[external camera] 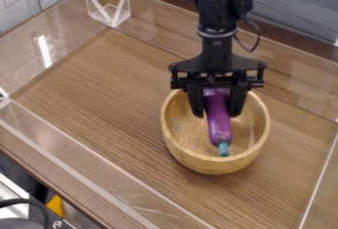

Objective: Remove the purple eggplant from inside the brown bowl and put it on the table

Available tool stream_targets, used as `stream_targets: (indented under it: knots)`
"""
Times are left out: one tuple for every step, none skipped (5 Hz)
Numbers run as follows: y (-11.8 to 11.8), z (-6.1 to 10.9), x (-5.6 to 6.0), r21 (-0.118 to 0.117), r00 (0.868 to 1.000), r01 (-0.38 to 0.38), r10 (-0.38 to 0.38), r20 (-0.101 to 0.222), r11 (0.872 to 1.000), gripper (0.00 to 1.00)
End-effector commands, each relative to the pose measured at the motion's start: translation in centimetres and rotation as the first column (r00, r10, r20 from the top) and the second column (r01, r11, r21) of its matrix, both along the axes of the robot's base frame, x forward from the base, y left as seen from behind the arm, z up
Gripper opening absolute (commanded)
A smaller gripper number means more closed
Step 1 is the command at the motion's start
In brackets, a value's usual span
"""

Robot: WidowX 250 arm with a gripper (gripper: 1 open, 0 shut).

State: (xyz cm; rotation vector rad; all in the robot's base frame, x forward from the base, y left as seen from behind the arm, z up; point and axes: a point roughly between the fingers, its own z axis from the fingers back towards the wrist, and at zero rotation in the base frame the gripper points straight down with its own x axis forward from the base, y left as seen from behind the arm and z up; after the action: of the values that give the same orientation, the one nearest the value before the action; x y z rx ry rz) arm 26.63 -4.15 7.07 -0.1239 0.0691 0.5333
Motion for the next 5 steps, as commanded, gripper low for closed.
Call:
stream_targets:
  knots:
    - [0.6,3.5,0.9,-0.034,0.996,-0.016,0.019,0.084,0.999,0.00]
    - [2.0,5.6,0.8,-0.062,0.993,-0.034,0.040,0.108,0.997,0.00]
    - [4.5,6.3,-0.1,-0.062,0.989,-0.053,0.061,0.133,0.997,0.00]
    - [7.8,6.1,-1.2,-0.044,0.984,-0.083,0.089,0.157,0.996,0.00]
    - [10.7,5.5,-2.4,-0.026,0.979,-0.095,0.099,0.180,0.995,0.00]
